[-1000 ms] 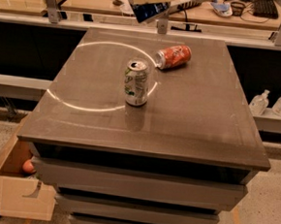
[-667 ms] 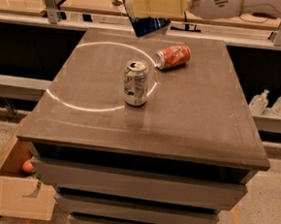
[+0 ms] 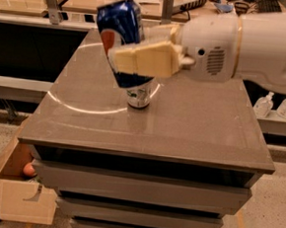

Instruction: Place pepsi can upright

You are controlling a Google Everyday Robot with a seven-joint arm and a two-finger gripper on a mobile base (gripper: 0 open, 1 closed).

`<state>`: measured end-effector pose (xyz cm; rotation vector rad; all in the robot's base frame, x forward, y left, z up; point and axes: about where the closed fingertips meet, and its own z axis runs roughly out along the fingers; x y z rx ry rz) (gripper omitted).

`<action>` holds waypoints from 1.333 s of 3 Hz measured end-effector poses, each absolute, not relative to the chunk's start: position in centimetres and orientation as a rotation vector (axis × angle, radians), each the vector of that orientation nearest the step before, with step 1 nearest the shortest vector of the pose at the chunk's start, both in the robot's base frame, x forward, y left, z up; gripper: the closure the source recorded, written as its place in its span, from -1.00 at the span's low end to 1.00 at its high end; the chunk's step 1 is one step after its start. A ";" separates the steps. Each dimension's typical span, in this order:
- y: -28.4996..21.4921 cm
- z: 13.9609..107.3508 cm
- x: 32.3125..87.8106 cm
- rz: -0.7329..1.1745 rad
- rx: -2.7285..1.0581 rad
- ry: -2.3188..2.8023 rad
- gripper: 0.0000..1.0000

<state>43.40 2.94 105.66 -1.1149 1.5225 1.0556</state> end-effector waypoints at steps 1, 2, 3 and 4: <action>3.9 101.5 44.3 1.046 -1.064 1.524 1.00; 4.4 98.4 45.6 1.021 -1.030 1.518 1.00; 4.6 93.5 46.8 0.953 -1.048 1.511 1.00; 4.3 90.7 47.5 0.899 -1.071 1.511 1.00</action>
Offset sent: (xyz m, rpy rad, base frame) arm 0.0413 0.0151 -0.1132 0.0601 -0.0224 -0.1289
